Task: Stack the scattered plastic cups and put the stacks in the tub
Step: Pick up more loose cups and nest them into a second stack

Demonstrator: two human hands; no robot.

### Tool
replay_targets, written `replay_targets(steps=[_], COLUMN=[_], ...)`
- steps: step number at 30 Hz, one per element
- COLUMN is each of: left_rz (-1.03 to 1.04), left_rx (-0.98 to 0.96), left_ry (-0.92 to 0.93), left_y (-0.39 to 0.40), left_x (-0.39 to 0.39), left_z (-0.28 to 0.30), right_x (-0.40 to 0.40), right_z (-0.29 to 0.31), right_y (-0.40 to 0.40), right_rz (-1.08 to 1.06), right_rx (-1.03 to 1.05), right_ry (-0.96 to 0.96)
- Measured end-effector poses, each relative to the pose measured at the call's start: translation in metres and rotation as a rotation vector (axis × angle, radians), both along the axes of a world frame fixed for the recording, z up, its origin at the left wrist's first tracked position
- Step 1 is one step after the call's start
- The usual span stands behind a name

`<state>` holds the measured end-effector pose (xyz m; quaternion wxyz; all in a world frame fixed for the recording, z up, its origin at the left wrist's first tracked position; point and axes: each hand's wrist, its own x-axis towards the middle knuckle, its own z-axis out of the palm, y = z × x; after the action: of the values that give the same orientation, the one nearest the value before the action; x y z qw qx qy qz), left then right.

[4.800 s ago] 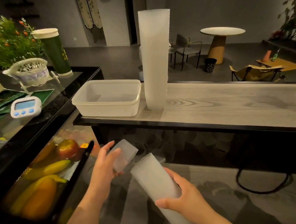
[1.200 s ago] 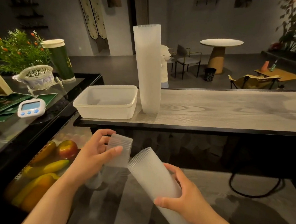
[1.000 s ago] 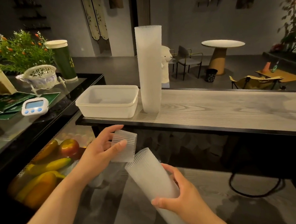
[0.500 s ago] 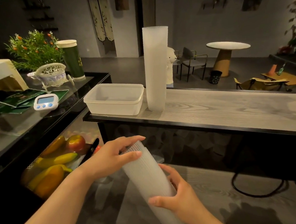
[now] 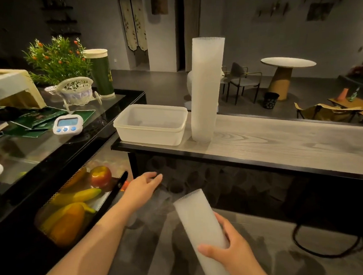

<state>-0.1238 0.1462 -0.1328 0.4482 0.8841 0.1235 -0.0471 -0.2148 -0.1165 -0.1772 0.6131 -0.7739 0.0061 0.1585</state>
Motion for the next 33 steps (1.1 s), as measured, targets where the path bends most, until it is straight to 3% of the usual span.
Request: replay_targets(steps=[3,10,13,22,25,29,33], left_rz=[0.080,-0.056,-0.002,-0.041,-0.080,-0.029,0.189], left_rx=[0.207,0.715,0.752,0.878,0.868,0.712,0.407], left_ry=[0.121,0.242,0.305,0.253,0.190,0.007,-0.258], left_y=[0.025,0.061,0.069,0.069,0.077,0.081,0.071], left_x=[0.027,0.038,0.043,0.044,0.040,0.040,0.034], left_z=[-0.042,-0.105,-0.116,-0.120,-0.128,-0.128,-0.109], right_x=[0.002,0.010,0.014,0.019,0.019,0.015,0.014], right_z=[-0.005,-0.011,-0.013,-0.015,-0.014,-0.015,-0.011], right_y=[-0.011,-0.033,-0.036,-0.028,-0.027,-0.026,-0.023], right_rz=[-0.053,-0.119,-0.114,-0.071,-0.056,-0.039,-0.023], right_rx=[-0.019,-0.123,-0.168,-0.245,-0.260,-0.248,-0.187], right_ry=[0.020,0.049,0.058,0.085,0.082,0.081,0.096])
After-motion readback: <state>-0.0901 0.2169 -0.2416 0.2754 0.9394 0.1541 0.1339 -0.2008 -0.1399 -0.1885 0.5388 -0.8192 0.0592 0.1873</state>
